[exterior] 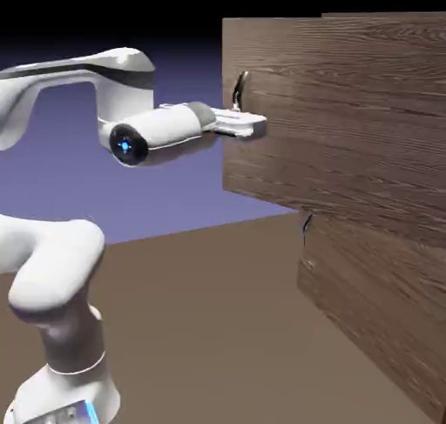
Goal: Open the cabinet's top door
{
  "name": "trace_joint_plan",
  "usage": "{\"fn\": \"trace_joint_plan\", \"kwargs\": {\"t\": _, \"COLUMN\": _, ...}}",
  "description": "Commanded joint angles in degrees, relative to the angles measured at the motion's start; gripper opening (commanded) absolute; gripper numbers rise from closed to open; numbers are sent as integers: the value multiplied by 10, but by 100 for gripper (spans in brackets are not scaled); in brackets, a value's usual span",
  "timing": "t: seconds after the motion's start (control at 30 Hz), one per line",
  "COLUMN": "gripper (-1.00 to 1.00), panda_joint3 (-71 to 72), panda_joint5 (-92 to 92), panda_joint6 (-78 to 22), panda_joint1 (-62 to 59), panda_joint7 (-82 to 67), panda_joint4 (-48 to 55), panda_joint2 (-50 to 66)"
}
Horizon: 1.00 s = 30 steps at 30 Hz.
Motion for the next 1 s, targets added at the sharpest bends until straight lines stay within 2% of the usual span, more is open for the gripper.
{"fn": "trace_joint_plan", "kwargs": {"t": 0.0, "gripper": -100, "panda_joint3": -21, "panda_joint5": -22, "panda_joint6": -16, "panda_joint1": 1, "panda_joint7": 4, "panda_joint4": -6, "panda_joint2": -7}}
{"fn": "trace_joint_plan", "kwargs": {"t": 0.27, "gripper": -100, "panda_joint3": -187, "panda_joint5": -192, "panda_joint6": -141, "panda_joint1": -10, "panda_joint7": 18, "panda_joint4": -20, "panda_joint2": -30}}
{"fn": "trace_joint_plan", "kwargs": {"t": 0.5, "gripper": -100, "panda_joint3": -332, "panda_joint5": -330, "panda_joint6": -256, "panda_joint1": -16, "panda_joint7": 11, "panda_joint4": 12, "panda_joint2": 1}}
{"fn": "trace_joint_plan", "kwargs": {"t": 0.73, "gripper": -100, "panda_joint3": -478, "panda_joint5": -454, "panda_joint6": -379, "panda_joint1": 19, "panda_joint7": -10, "panda_joint4": 92, "panda_joint2": 73}}
{"fn": "trace_joint_plan", "kwargs": {"t": 0.97, "gripper": -100, "panda_joint3": -623, "panda_joint5": -551, "panda_joint6": -507, "panda_joint1": 115, "panda_joint7": -32, "panda_joint4": 219, "panda_joint2": 157}}
